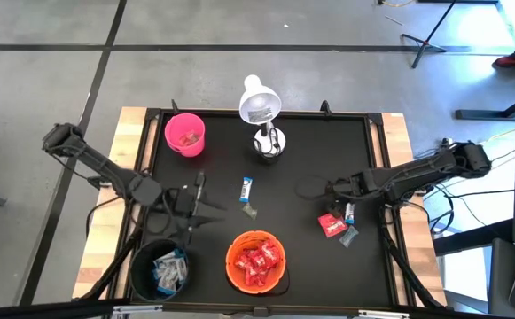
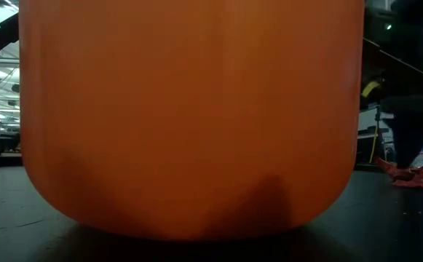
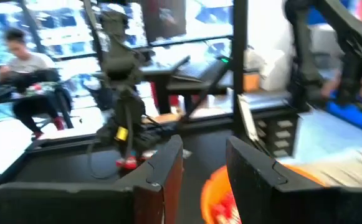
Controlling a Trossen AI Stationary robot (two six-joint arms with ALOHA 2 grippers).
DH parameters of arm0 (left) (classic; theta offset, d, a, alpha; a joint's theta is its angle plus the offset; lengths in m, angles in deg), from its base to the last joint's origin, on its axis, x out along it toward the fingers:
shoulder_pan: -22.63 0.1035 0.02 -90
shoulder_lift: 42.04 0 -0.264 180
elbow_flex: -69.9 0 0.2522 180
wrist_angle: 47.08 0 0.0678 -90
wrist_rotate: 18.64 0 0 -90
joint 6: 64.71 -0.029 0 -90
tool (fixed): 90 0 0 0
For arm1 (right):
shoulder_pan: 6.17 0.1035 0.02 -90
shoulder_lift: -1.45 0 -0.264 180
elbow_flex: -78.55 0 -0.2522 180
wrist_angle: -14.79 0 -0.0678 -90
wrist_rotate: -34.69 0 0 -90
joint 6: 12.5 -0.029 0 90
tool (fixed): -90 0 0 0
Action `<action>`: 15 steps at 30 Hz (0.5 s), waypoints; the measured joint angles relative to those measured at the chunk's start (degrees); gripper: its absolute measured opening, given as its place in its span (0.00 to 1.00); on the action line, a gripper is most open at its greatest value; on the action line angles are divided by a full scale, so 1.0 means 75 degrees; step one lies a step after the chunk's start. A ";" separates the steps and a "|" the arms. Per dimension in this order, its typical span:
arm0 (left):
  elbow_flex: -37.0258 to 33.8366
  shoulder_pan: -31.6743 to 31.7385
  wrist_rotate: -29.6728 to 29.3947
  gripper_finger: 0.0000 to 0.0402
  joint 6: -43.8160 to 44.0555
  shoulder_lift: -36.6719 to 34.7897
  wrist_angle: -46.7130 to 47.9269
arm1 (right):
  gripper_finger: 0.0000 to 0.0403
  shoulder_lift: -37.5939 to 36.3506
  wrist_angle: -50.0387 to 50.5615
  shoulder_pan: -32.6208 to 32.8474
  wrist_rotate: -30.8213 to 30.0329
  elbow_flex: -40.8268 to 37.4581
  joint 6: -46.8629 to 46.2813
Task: Sort candy
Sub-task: Put the red candy into the orange bucket
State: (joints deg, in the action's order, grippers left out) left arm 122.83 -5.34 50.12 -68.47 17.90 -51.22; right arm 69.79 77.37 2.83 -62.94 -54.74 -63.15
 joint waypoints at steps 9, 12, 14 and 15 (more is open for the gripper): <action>-0.0193 0.0488 0.0009 0.28 0.0506 0.0063 -0.0386 | 0.58 0.0000 -0.0564 -0.0158 -0.0045 -0.0337 0.0181; -0.0196 0.0479 -0.0067 0.28 0.0667 0.0195 -0.0386 | 0.46 0.0003 -0.0569 -0.0158 -0.0068 -0.0337 0.0193; -0.0196 0.0479 -0.0087 0.28 0.0735 0.0336 -0.0439 | 0.37 0.0003 -0.0569 -0.0158 -0.0117 -0.0337 0.0201; -0.0196 0.0479 -0.0087 0.28 0.0792 0.0422 -0.0473 | 0.32 0.0003 -0.0566 -0.0158 -0.0123 -0.0337 0.0217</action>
State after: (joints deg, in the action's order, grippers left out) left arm 121.36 -1.75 49.47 -62.53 21.07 -54.77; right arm 69.81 73.13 1.64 -63.86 -57.27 -61.53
